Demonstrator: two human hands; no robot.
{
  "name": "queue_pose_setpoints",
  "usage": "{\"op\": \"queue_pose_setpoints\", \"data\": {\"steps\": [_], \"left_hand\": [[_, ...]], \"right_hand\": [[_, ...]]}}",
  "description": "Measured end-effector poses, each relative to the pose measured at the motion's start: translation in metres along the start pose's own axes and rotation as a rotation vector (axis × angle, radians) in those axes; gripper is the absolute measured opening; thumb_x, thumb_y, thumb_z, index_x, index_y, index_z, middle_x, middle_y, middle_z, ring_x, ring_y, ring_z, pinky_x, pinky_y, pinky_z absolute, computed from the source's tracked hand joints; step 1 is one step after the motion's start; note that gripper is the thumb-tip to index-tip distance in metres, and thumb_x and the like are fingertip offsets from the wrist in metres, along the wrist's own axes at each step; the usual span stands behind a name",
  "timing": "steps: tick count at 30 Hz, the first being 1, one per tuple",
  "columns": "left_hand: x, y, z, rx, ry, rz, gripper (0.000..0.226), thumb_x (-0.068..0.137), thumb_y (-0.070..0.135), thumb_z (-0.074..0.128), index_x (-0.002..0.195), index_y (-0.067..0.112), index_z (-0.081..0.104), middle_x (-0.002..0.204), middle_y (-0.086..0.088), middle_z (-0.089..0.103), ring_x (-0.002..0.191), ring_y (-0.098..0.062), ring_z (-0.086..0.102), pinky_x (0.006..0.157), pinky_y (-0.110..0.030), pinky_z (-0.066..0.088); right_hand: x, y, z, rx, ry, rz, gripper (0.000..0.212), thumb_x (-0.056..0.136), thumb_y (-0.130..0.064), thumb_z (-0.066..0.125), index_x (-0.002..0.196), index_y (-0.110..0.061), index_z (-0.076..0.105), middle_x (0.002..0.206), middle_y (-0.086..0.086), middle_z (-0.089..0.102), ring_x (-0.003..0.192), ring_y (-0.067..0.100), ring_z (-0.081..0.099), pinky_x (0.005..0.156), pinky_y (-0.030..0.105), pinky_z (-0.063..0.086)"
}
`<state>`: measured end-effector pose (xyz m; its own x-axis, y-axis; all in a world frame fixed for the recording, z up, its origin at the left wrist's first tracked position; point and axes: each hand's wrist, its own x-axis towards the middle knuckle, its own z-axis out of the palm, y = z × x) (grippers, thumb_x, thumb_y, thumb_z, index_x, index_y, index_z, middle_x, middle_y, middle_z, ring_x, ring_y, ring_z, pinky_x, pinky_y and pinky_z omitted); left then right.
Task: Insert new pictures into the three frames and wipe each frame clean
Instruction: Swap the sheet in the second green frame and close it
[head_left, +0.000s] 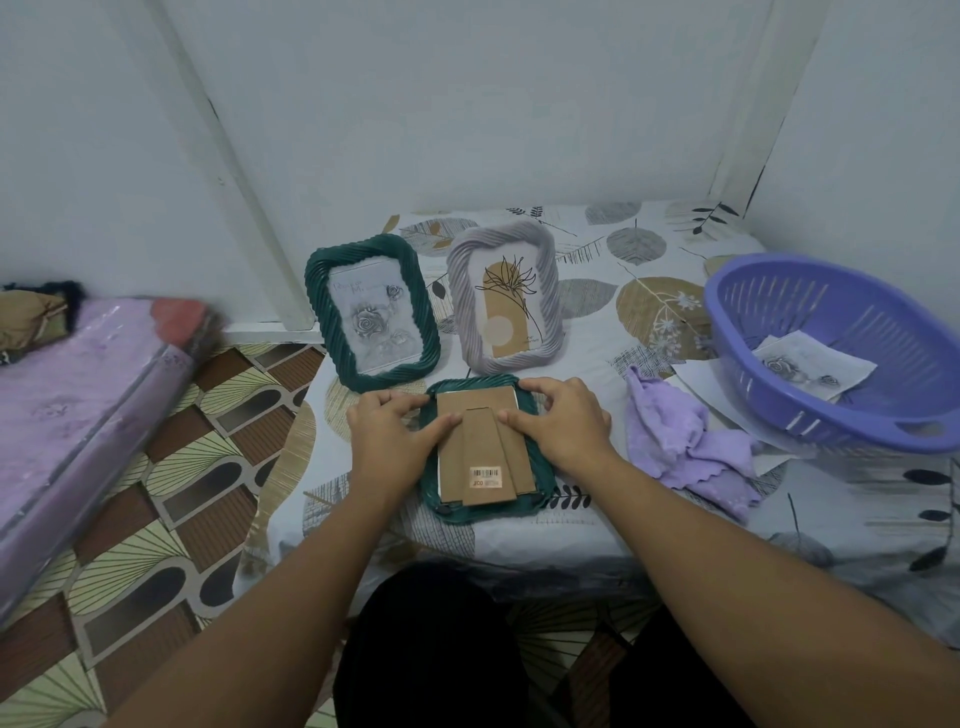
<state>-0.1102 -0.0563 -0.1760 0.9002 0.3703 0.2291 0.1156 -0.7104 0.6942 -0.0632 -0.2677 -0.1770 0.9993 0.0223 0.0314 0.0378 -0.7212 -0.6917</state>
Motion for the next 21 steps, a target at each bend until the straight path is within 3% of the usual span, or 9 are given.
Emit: {"op": "queue_pose_setpoints", "data": {"steps": [10,16,21], "left_hand": [[0.0017,-0.003,0.0009,-0.001,-0.01,-0.007,0.058,0.073,0.056,0.083,0.12,0.022,0.075,0.115,0.0,0.049,0.122,-0.021,0.039,0.098,-0.026,0.031],[0.0026,-0.0012,0.0036,0.039,-0.026,0.025,0.043,0.076,0.056,0.081,0.107,0.027,0.078,0.113,0.0,0.047,0.119,-0.021,0.037,0.097,-0.026,0.027],[-0.0003,-0.0034,0.003,0.043,0.042,0.016,0.057,0.072,0.06,0.082,0.118,0.028,0.071,0.114,0.003,0.042,0.121,-0.024,0.037,0.106,-0.037,0.036]], "right_hand": [[-0.0002,-0.001,-0.0015,-0.02,-0.007,-0.005,0.061,0.077,-0.067,0.074,0.131,-0.04,0.065,0.119,0.001,0.058,0.116,0.024,0.057,0.096,0.038,0.044],[-0.0001,-0.0003,-0.0017,-0.026,-0.013,-0.003,0.061,0.077,-0.067,0.074,0.131,-0.04,0.065,0.12,0.002,0.058,0.115,0.024,0.057,0.096,0.039,0.045],[-0.0002,-0.0005,-0.0011,-0.02,-0.013,-0.004,0.061,0.078,-0.067,0.074,0.131,-0.04,0.064,0.119,0.001,0.058,0.115,0.023,0.057,0.097,0.039,0.044]]}}
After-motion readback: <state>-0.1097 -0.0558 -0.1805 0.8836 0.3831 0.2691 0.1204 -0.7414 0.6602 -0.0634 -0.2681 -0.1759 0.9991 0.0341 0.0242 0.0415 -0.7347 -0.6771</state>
